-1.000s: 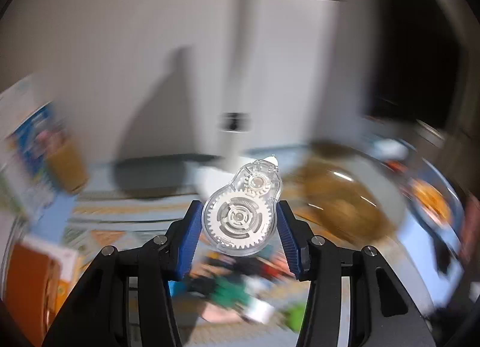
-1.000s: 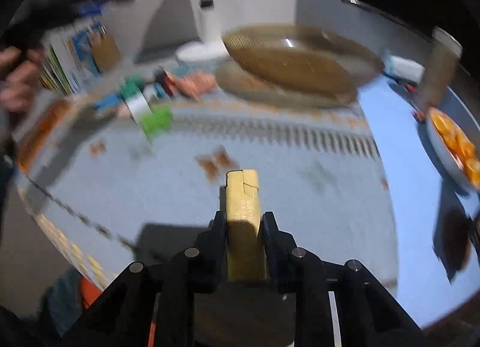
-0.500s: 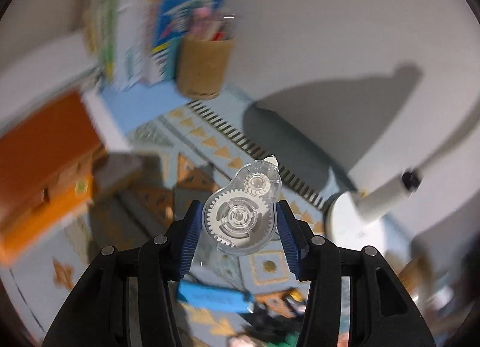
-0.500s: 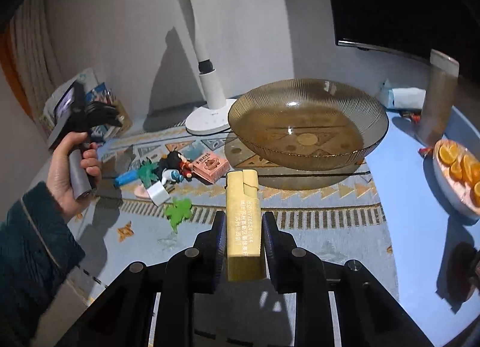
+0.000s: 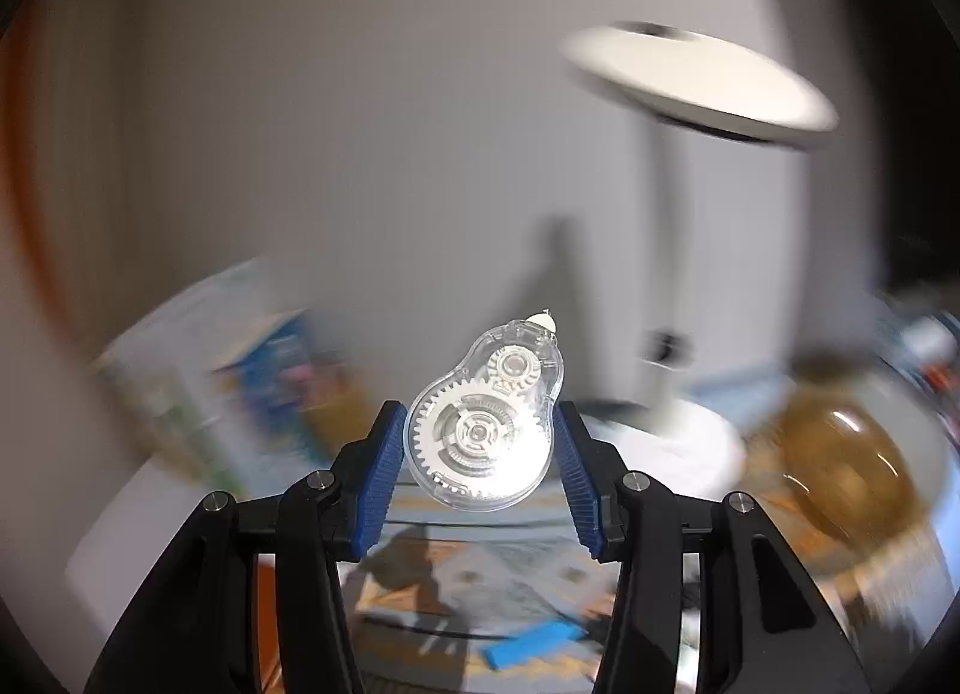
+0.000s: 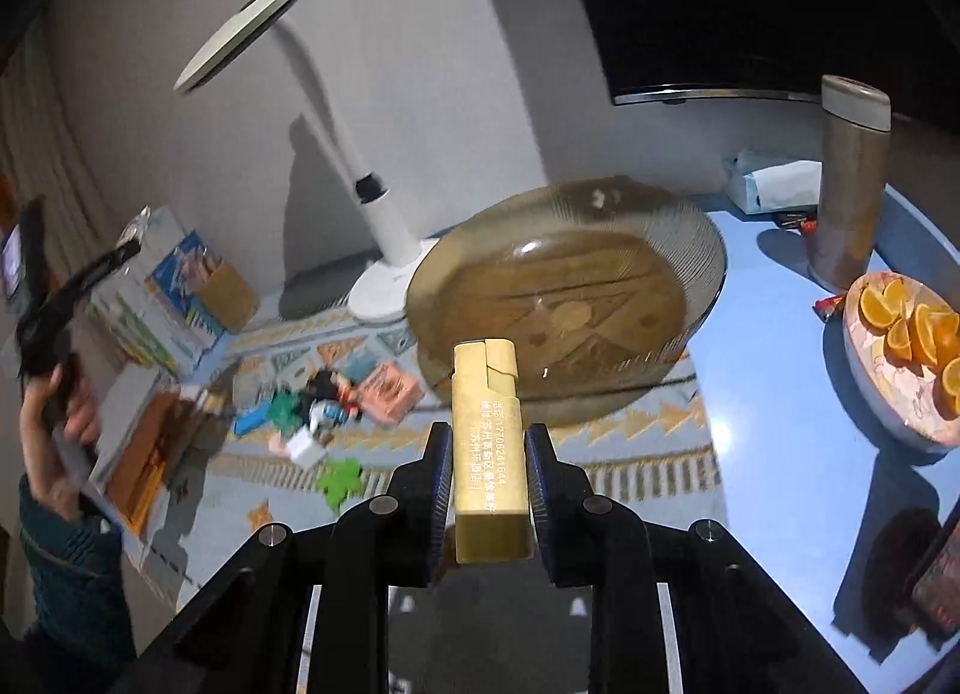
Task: Organize rigid objects
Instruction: 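Carry both held objects up toward the amber glass bowl, then open both tools over the amber bowl to drop the objects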
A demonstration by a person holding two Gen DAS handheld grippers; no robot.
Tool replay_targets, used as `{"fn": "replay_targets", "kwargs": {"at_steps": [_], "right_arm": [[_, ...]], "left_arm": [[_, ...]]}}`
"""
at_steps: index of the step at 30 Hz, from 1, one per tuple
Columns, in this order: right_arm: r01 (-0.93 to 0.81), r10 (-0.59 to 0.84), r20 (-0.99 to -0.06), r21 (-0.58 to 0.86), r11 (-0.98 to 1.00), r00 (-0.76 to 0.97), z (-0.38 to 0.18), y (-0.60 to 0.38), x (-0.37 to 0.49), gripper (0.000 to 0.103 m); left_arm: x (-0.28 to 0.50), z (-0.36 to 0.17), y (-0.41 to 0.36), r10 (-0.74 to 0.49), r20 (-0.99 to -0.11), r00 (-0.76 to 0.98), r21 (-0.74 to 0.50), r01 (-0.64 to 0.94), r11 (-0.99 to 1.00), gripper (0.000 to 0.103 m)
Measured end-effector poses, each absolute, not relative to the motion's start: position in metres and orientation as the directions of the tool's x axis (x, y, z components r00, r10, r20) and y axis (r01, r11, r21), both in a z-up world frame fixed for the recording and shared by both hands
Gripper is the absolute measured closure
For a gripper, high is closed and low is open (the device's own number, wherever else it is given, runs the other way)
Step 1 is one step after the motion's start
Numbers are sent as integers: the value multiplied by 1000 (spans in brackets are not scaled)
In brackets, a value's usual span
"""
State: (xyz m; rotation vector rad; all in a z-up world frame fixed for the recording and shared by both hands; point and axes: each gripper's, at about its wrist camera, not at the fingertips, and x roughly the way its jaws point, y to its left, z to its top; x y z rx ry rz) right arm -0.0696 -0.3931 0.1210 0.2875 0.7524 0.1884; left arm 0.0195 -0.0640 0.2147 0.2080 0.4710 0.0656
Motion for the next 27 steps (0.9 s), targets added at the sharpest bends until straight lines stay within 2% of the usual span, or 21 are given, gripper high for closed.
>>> {"fn": "replay_targets", "kwargs": {"at_steps": [2, 4, 5, 6, 7, 8, 9, 11, 16, 22, 23, 24, 25, 26, 27], "right_arm": [[-34, 240, -652, 312, 949, 719, 129, -399, -53, 79], [-20, 213, -671, 283, 959, 710, 135, -399, -40, 79], [-20, 197, -682, 258, 966, 704, 137, -398, -34, 79], [-20, 184, -693, 238, 971, 697, 138, -395, -29, 79], [-21, 171, -705, 216, 976, 689, 138, -393, -21, 79], [-15, 164, -712, 211, 977, 683, 136, -393, -14, 79], [-3, 158, -722, 211, 978, 673, 133, -394, -6, 79], [30, 144, -750, 213, 977, 646, 122, -397, 11, 79], [112, 99, -818, 196, 974, 567, 101, -416, 36, 79], [122, 100, -832, 197, 973, 545, 91, -421, 40, 79], [119, 103, -828, 201, 972, 552, 93, -420, 38, 75], [125, 93, -822, 195, 973, 562, 96, -420, 35, 62], [135, 73, -812, 184, 974, 579, 100, -420, 30, 54], [142, 57, -800, 176, 974, 597, 104, -419, 25, 45], [143, 45, -786, 168, 975, 617, 109, -419, 18, 44]], "left_arm": [[26, 213, -91, -77, -512, 856, 166, 187, 968, 56], [33, 212, -118, -149, -529, 835, 188, 286, 939, 56], [37, 213, -137, -148, -527, 837, 256, 322, 912, 56], [40, 215, -155, -144, -496, 856, 310, 329, 892, 56], [44, 215, -166, -170, -486, 857, 303, 348, 887, 56], [54, 211, -175, -238, -521, 820, 235, 406, 883, 56], [65, 202, -184, -332, -577, 746, 108, 472, 875, 56], [84, 174, -204, -452, -634, 627, -78, 530, 844, 56], [113, 118, -244, -438, -725, 531, -95, 553, 828, 56], [108, 86, -252, -430, -782, 452, -131, 555, 821, 55], [110, 84, -248, -440, -775, 453, -139, 557, 819, 51], [111, 85, -241, -446, -770, 456, -147, 554, 820, 36], [110, 90, -235, -455, -762, 461, -160, 546, 822, 25], [107, 96, -224, -481, -741, 468, -191, 539, 820, 23], [105, 103, -215, -497, -728, 472, -209, 537, 817, 22]]}}
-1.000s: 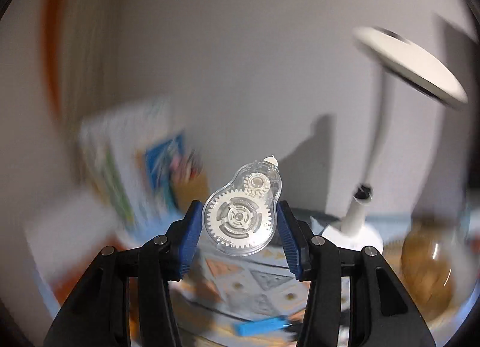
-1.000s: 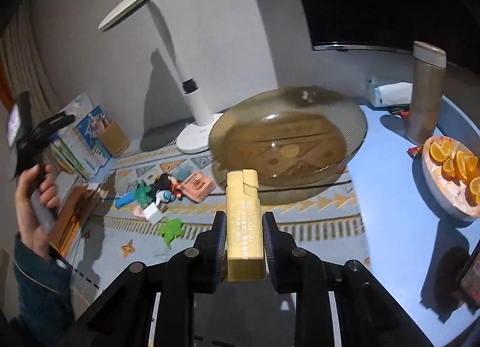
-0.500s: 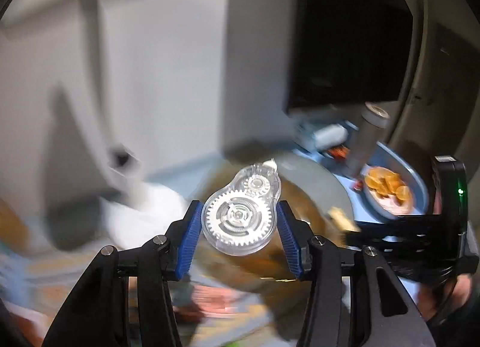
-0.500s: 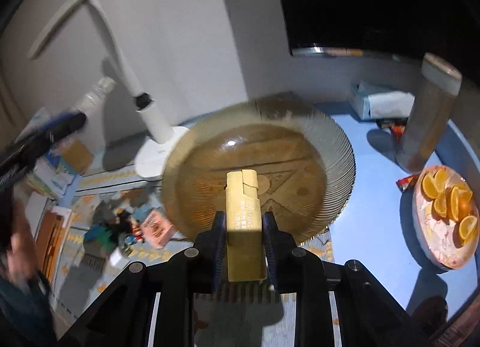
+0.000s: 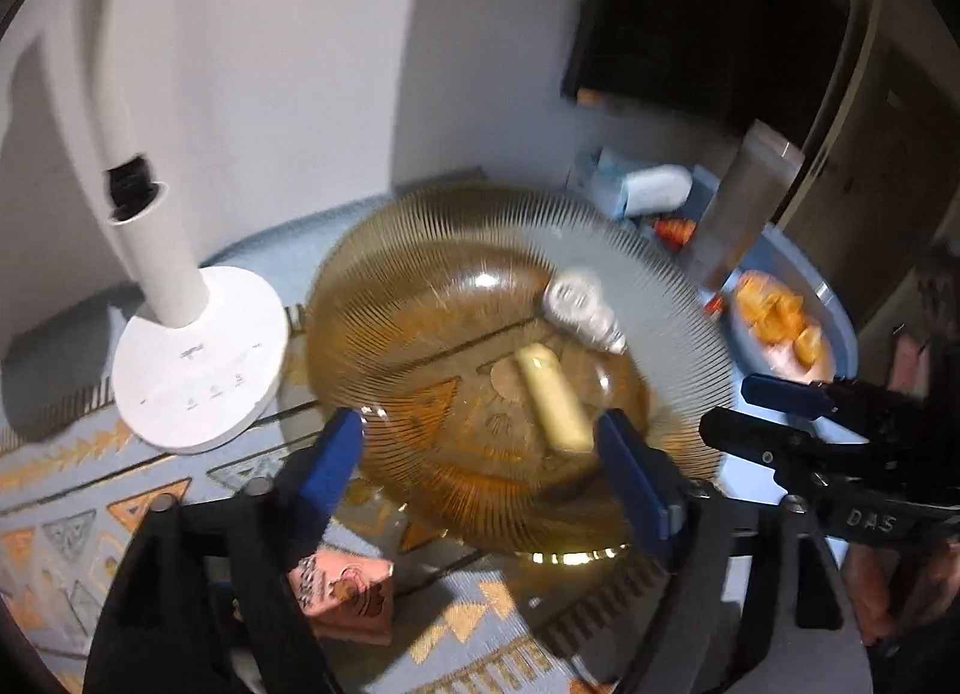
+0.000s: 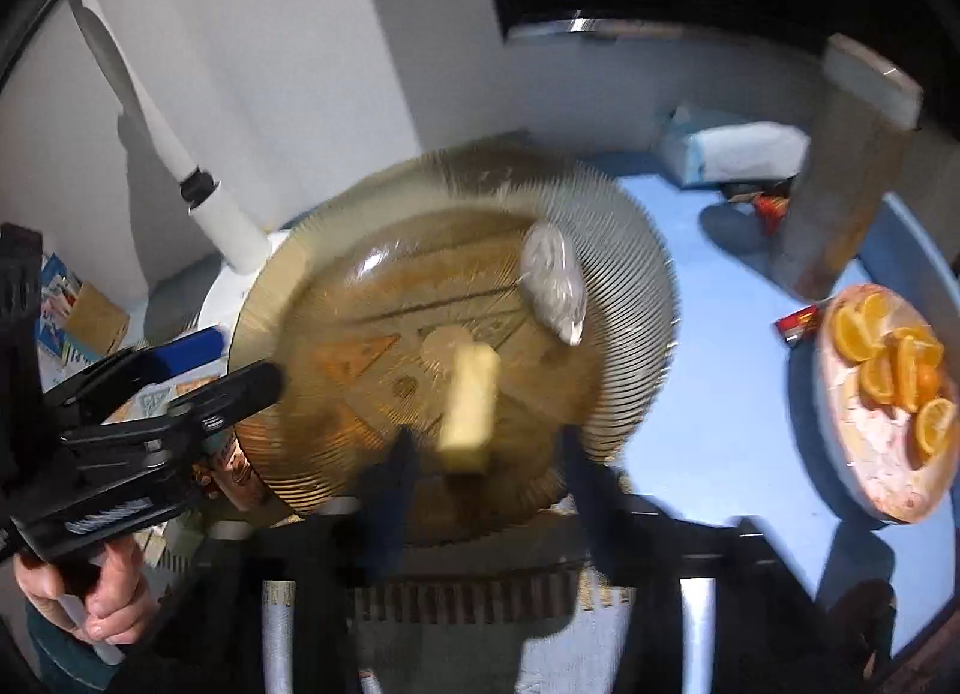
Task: Organize rigid objects
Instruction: 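Open both tools over the amber bowl to drop the objects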
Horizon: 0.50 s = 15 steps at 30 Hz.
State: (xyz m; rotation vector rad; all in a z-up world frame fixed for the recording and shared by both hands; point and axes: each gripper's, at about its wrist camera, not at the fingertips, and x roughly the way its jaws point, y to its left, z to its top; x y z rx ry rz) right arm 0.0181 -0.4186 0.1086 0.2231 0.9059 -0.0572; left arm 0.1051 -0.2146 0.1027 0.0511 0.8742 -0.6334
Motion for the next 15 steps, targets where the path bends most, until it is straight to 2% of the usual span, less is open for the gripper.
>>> {"fn": "replay_targets", "kwargs": {"at_steps": [4, 6, 8, 9, 10, 13, 14, 15], "right_arm": [[111, 89, -743, 215, 970, 664, 126, -410, -11, 44], [65, 132, -714, 241, 968, 688, 133, -397, -26, 44], [2, 166, -679, 239, 971, 715, 140, -375, -44, 43], [-26, 180, -664, 235, 972, 726, 141, -363, -51, 42], [-67, 202, -645, 228, 971, 737, 142, -346, -59, 40], [-131, 251, -612, 234, 963, 750, 130, -313, -75, 21], [-143, 264, -599, 243, 959, 756, 122, -304, -78, 16], [-150, 268, -592, 242, 959, 760, 112, -296, -81, 15]], "left_arm": [[83, 129, -165, -519, -676, 524, -243, 506, 828, 19], [63, 143, -137, -495, -643, 584, -214, 484, 849, 18], [39, 159, -106, -460, -605, 650, -178, 452, 874, 13], [27, 165, -93, -445, -587, 677, -165, 438, 884, 4], [16, 170, -80, -426, -566, 706, -153, 418, 896, 1], [-24, 175, -35, -364, -486, 794, -140, 341, 930, 0], [-35, 171, -23, -344, -474, 810, -138, 318, 938, 0], [-41, 164, -11, -321, -474, 820, -134, 293, 947, 0]]}}
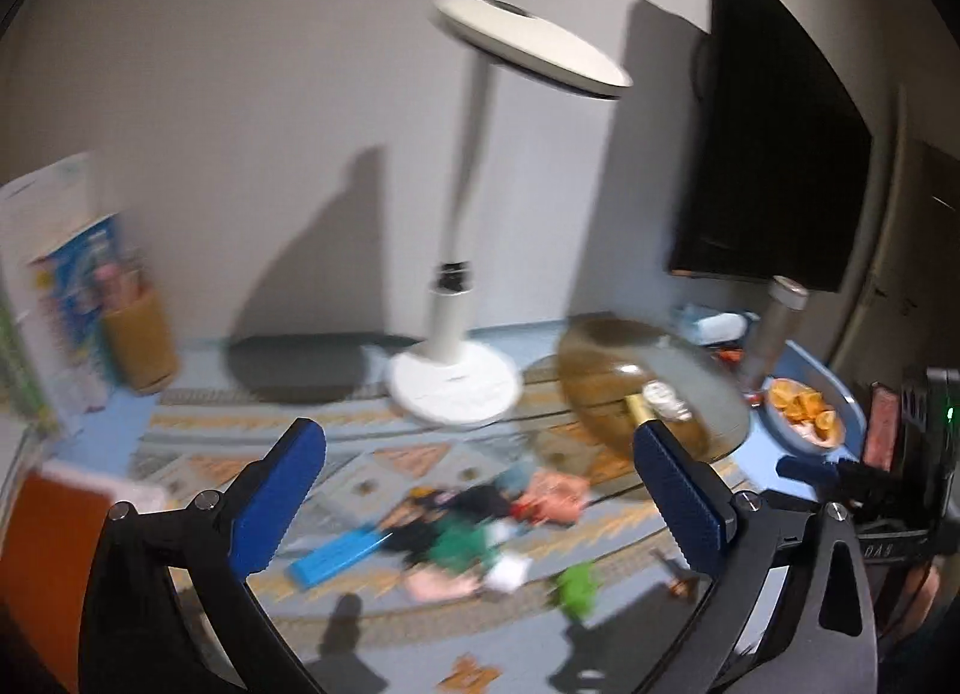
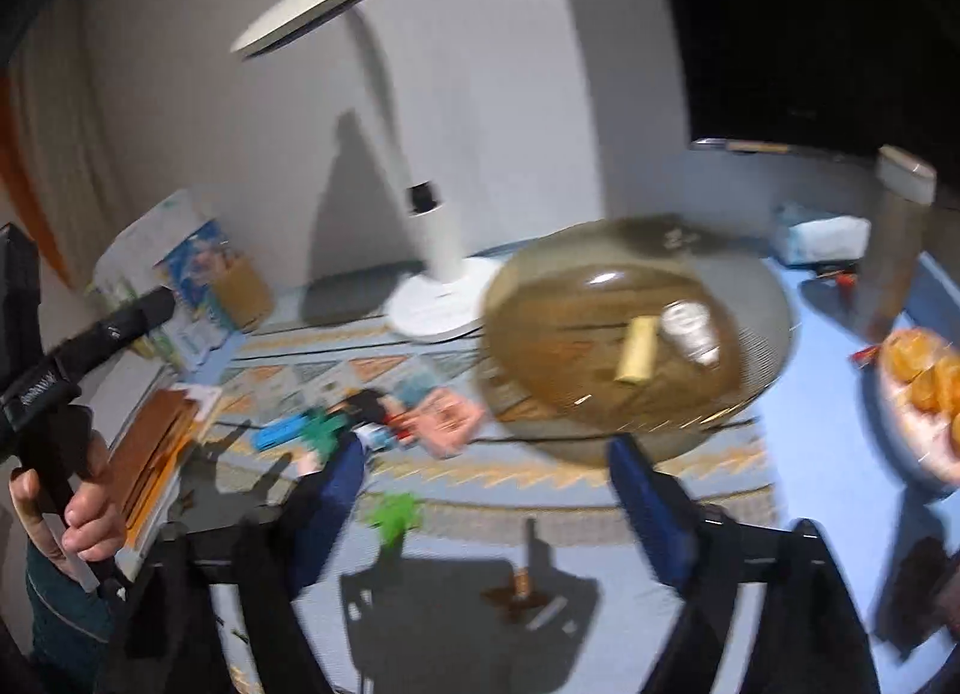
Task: Organize rigid objects
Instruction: 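Open both tools over the amber bowl to drop the objects, then grasp the blue box with left tool while right tool grasps green figure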
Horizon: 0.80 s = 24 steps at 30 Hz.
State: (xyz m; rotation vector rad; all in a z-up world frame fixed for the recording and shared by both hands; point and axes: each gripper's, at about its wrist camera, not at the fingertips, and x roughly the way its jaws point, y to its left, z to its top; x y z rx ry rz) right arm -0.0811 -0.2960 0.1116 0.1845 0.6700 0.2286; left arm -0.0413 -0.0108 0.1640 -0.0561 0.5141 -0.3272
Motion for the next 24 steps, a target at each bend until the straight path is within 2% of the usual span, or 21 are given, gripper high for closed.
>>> {"fn": "replay_targets", "kwargs": {"at_steps": [4, 9, 12, 16, 18, 21, 22, 24], "right_arm": [[-128, 210, -627, 173, 977, 750, 57, -268, -79, 16], [-110, 201, -657, 178, 978, 726, 31, -264, -72, 16], [-108, 174, -660, 140, 984, 731, 32, -260, -71, 15], [-93, 121, -692, 78, 993, 712, 27, -252, -65, 15], [-104, 118, -701, 64, 993, 703, 25, -249, -64, 15], [-128, 143, -731, 77, 989, 667, 25, -245, -61, 16], [-134, 182, -747, 124, 983, 640, 25, -244, -57, 16], [-144, 246, -754, 200, 969, 609, 27, -242, -52, 23]], "left_arm": [[-47, 114, 18, -230, -527, 818, -102, 207, 973, 1], [-34, 52, 33, -101, -605, 790, -16, 115, 993, 1], [-27, 35, 44, -118, -652, 749, -66, 100, 993, 1], [-19, 33, 50, -134, -669, 731, -83, 106, 991, 1], [-11, 33, 50, -165, -694, 700, -78, 155, 985, 5], [7, 34, 40, -91, -738, 669, 76, 216, 973, 7], [17, 32, 39, -65, -751, 657, 117, 230, 966, 13], [31, 27, 40, -54, -771, 634, 138, 249, 959, 25]]}}
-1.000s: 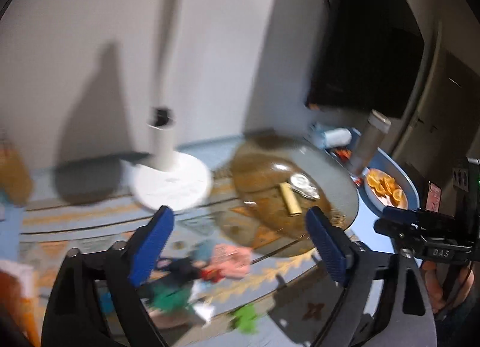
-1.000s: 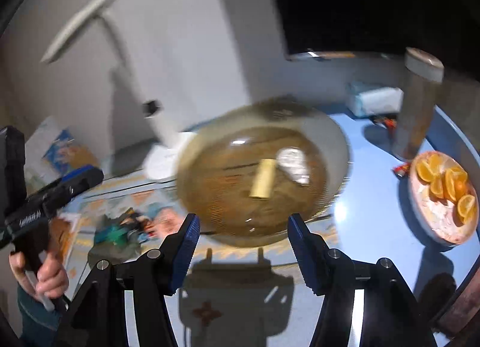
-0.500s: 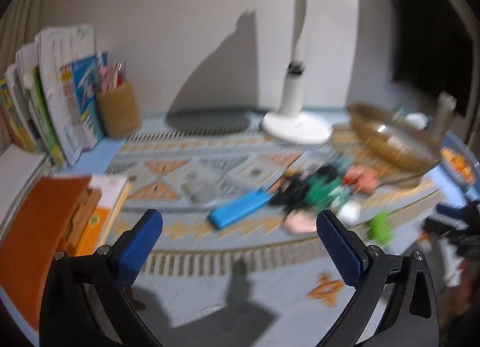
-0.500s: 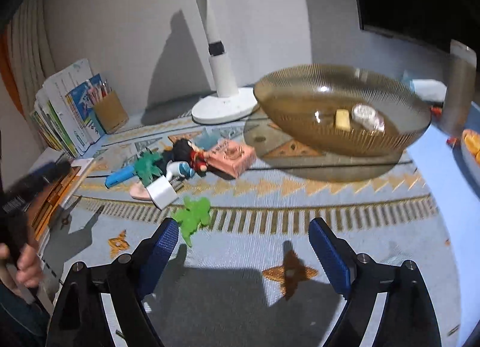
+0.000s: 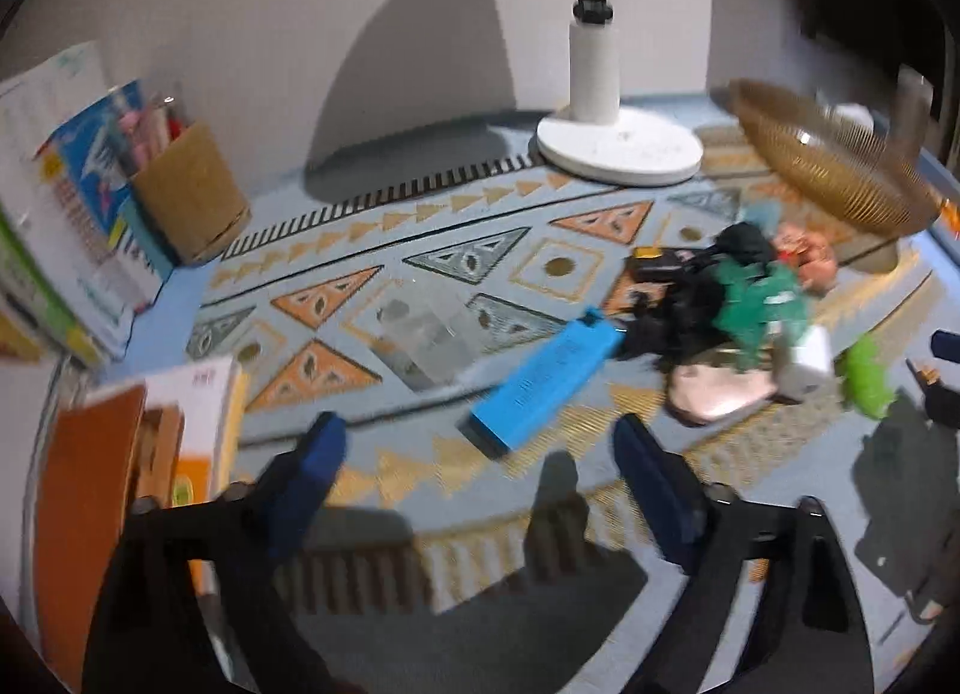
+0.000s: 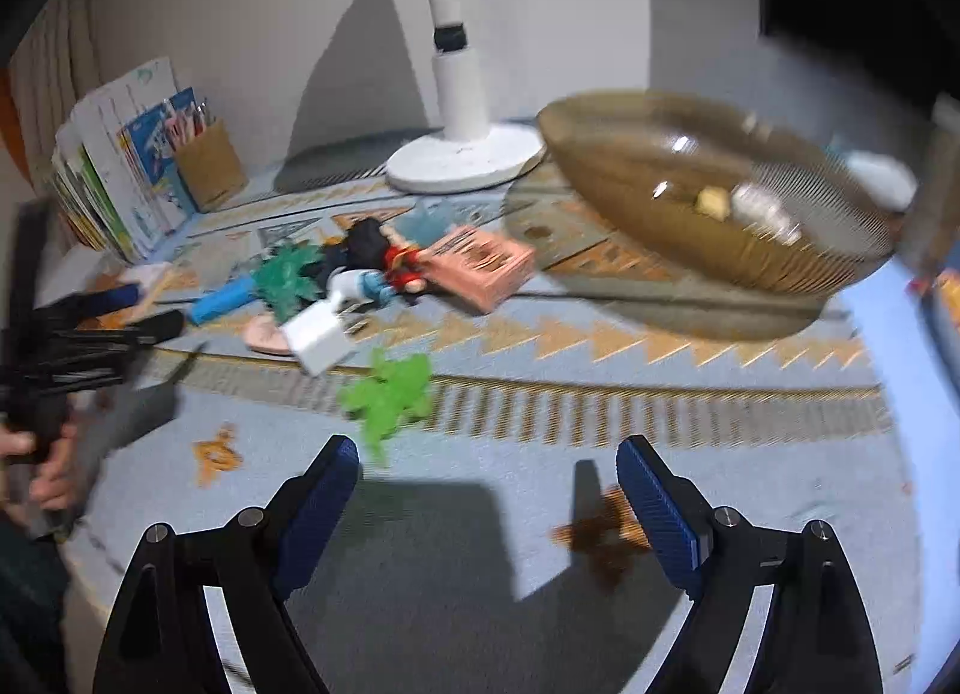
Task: Organize rigid objects
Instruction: 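Grasp the blue box with left tool while right tool grasps green figure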
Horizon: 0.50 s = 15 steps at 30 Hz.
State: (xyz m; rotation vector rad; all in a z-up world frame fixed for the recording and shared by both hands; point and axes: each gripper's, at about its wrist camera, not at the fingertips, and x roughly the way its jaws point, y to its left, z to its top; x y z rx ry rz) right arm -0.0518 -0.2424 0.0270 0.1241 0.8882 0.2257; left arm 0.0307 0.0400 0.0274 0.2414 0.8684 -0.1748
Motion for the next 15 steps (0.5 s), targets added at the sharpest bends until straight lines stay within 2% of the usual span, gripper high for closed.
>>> {"fn": "replay_targets", "kwargs": {"at_steps": [2, 3, 6, 7, 11, 12, 13, 14, 15], "right_arm": [[-160, 277, -760, 226, 961, 588, 32, -234, -46, 25], [-162, 265, -769, 209, 964, 582, 33, -228, -42, 26], [-179, 208, -798, 128, 976, 565, 34, -207, -30, 31], [-188, 212, -801, 127, 974, 560, 32, -203, -27, 32], [-199, 227, -811, 139, 970, 539, 22, -191, -17, 35], [-201, 224, -811, 134, 970, 540, 20, -187, -16, 35], [-205, 220, -810, 126, 971, 543, 18, -183, -15, 35], [-208, 219, -809, 122, 970, 546, 16, -180, -14, 37], [-211, 214, -807, 114, 971, 550, 15, -178, -14, 46]], "left_arm": [[46, 22, 46, -73, -811, 580, 102, 264, 959, 31], [51, 19, 49, -98, -821, 563, 73, 274, 959, 32], [63, 11, 53, -193, -844, 501, -36, 308, 951, 43], [65, 10, 52, -206, -846, 491, -50, 311, 949, 43], [66, 11, 44, -210, -837, 506, -42, 322, 946, 56], [66, 11, 41, -217, -833, 509, -43, 332, 942, 66], [64, 11, 37, -222, -830, 512, -40, 341, 939, 72], [61, 11, 34, -222, -828, 514, -34, 350, 936, 74], [59, 10, 30, -225, -827, 516, -32, 356, 934, 78]]}}
